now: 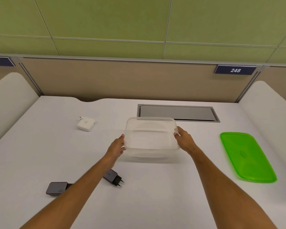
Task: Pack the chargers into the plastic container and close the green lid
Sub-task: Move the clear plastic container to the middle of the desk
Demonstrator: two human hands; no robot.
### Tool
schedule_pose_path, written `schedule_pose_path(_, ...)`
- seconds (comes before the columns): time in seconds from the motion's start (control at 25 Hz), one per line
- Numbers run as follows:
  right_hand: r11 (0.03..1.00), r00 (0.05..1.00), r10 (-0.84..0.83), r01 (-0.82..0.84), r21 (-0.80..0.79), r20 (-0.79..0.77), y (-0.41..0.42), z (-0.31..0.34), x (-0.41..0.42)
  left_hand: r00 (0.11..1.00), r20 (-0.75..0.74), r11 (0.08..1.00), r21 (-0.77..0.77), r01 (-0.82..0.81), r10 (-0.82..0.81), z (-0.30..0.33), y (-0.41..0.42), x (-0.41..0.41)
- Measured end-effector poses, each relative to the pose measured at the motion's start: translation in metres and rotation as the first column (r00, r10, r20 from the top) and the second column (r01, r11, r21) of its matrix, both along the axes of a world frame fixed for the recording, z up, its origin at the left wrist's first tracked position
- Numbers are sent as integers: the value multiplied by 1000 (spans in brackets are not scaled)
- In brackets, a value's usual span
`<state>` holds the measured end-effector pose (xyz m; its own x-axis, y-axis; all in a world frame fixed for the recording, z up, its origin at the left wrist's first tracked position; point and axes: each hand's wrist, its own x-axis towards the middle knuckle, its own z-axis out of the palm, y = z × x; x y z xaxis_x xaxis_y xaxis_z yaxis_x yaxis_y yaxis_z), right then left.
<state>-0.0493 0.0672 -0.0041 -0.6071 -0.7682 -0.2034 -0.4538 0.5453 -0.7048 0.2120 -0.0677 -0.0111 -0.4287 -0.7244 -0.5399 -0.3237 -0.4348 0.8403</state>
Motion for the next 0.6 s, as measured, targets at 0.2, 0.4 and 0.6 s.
schedule_pose_path(0.2, 999, 1000, -29, 29, -22, -3, 4, -3, -2, 1000, -5, 1000, -19, 18, -19, 4, 4, -6)
schedule_pose_path(0.4, 999, 998, -47, 48, 14, -32, 12, -7, -11, 998, 9, 998, -20, 62, -62, 2, 13, -14)
schedule_pose_path(0.6, 994, 999, -34, 36, 102, -12, 14, -10, -22, 992, 37, 992, -35, 119, -117, -4, 14, -11)
